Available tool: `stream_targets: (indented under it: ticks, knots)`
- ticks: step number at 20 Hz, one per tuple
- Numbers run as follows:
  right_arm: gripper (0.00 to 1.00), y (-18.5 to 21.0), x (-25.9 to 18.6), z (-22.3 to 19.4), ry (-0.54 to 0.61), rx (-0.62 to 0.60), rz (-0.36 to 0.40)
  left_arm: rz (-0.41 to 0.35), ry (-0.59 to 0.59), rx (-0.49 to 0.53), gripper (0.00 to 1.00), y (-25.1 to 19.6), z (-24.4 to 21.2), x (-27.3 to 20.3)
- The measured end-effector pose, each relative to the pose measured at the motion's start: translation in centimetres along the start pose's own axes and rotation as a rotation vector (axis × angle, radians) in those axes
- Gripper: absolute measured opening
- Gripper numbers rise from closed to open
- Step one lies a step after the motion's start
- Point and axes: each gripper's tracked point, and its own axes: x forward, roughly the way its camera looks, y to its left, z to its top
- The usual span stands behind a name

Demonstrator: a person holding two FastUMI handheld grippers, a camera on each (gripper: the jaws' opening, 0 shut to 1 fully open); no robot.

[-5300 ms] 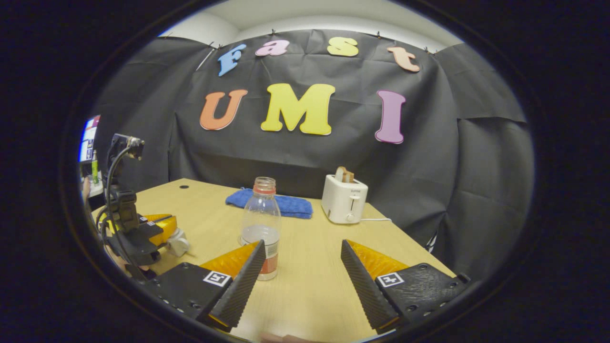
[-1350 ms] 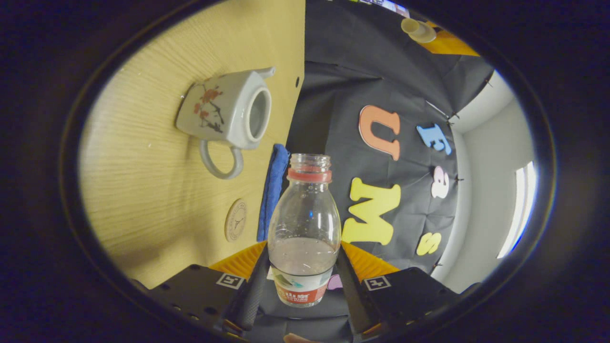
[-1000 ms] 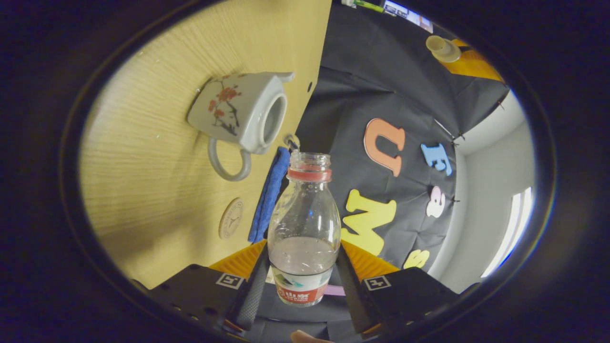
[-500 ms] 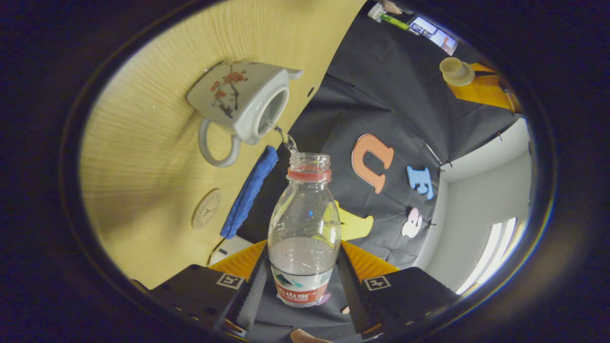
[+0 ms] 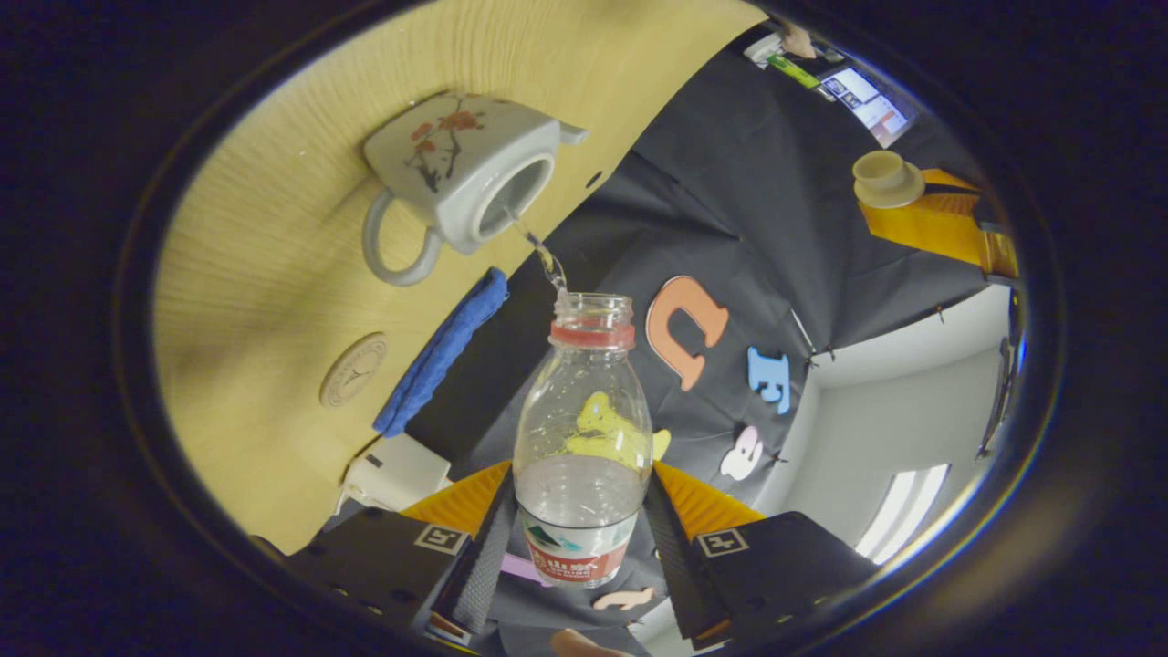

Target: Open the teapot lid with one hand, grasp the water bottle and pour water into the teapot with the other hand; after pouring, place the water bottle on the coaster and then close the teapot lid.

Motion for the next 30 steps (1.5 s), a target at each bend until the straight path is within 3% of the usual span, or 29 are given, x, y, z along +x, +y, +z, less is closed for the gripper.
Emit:
stream_targets:
  ticks: [5,6,7,19,26,29,30]
  knots:
    - [0.77,-1.8,0.0,0.6,-0.013,-0.051,-0.076,-0.002,0.008,0.009,0.03,-0.1,-0.3,0.1]
    - [0.73,-2.5,0.1,0.7,-0.015,-0.063,-0.098,-0.002,0.015,0.012,0.03,-0.2,-0.5,0.1]
    - [0.77,-2.7,0.2,0.7,-0.019,-0.077,-0.11,0.001,0.017,0.016,0.03,-0.1,-0.5,0.1]
    - [0.75,-3.8,0.6,-0.4,0.0,-0.104,-0.141,0.008,0.023,0.027,0.03,0.2,-0.6,0.2]
    - [0.75,0.0,-0.1,1.5,-0.022,0.079,-0.028,0.012,0.026,0.019,0.03,0.4,-0.6,0.3]
    - [0.79,2.4,-0.6,2.2,-0.014,0.273,0.061,0.011,0.02,0.011,0.03,0.4,-0.5,0.2]
    - [0.76,3.1,-1.0,2.3,-0.007,0.346,0.091,0.009,0.016,0.009,0.03,0.3,-0.3,0.2]
